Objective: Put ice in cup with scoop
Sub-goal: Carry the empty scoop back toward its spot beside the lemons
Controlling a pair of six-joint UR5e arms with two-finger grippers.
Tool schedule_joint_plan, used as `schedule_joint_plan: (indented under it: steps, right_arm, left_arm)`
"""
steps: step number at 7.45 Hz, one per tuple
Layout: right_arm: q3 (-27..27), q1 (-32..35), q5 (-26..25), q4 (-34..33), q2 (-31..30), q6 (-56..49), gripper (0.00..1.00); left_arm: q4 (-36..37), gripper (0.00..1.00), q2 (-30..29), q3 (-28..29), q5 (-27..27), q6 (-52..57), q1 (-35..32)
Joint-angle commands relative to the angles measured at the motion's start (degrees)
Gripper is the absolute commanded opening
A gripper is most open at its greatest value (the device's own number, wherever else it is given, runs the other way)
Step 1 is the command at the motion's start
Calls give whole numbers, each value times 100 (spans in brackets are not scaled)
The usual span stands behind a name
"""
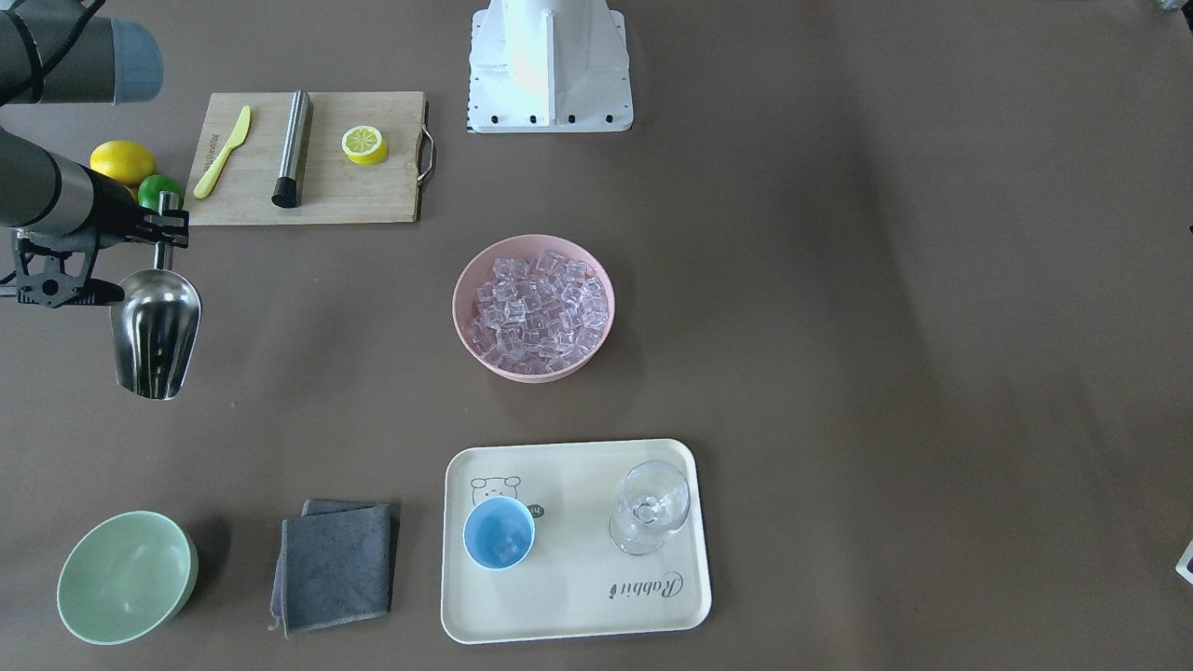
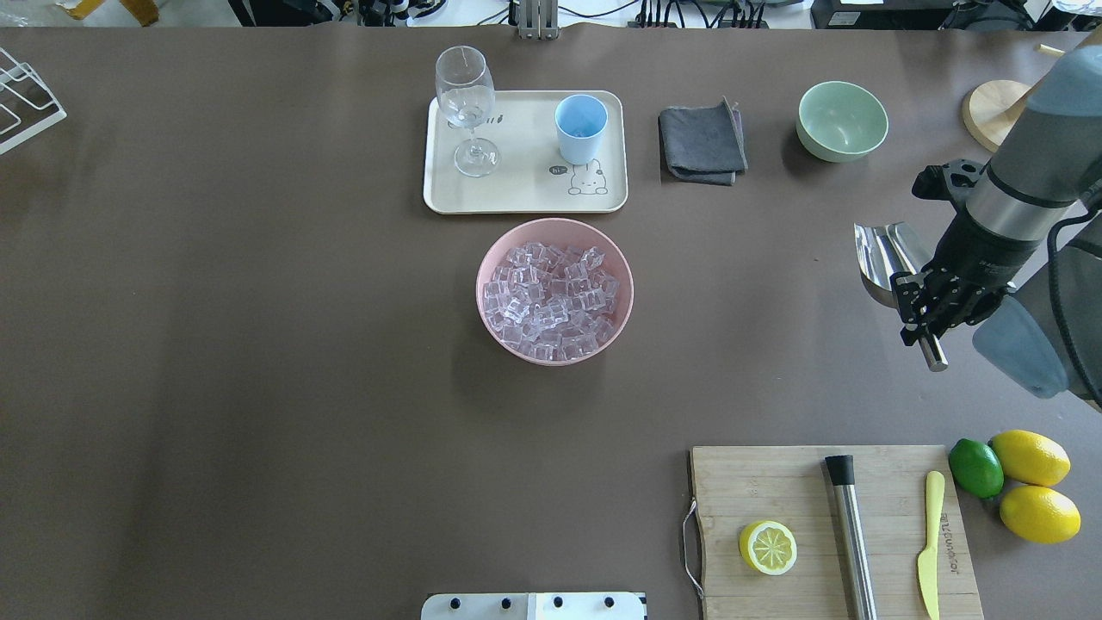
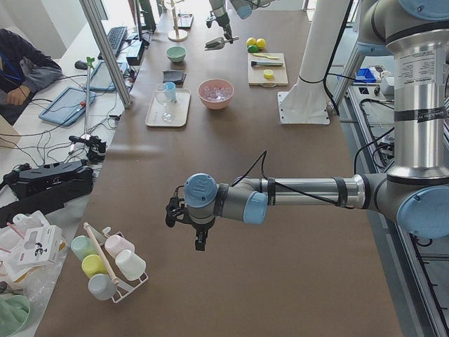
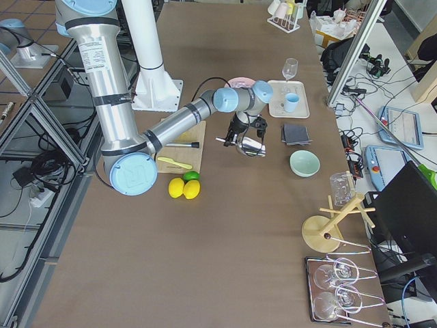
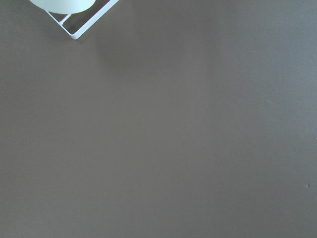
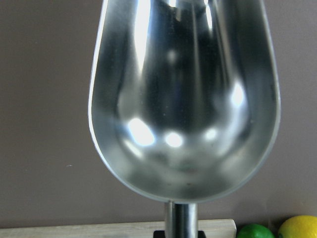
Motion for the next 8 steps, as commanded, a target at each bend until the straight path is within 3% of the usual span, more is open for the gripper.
schedule_joint_plan:
  steps: [1, 3, 5, 8]
  right_arm:
    - [-223, -444, -89, 915, -199, 668, 0]
    - [-538, -533, -248, 1361, -199, 668, 0]
    - [-584, -630, -450, 1382, -208, 668, 0]
    - [-225, -648, -722, 1373, -645, 703, 0]
  left_arm:
    - [-19, 99, -45, 43, -25, -21, 10]
    - [-28, 99, -45, 69, -25, -4, 10]
    - [-11, 99, -45, 78, -16, -47, 10]
    - [-19, 99, -45, 70, -25, -47, -16]
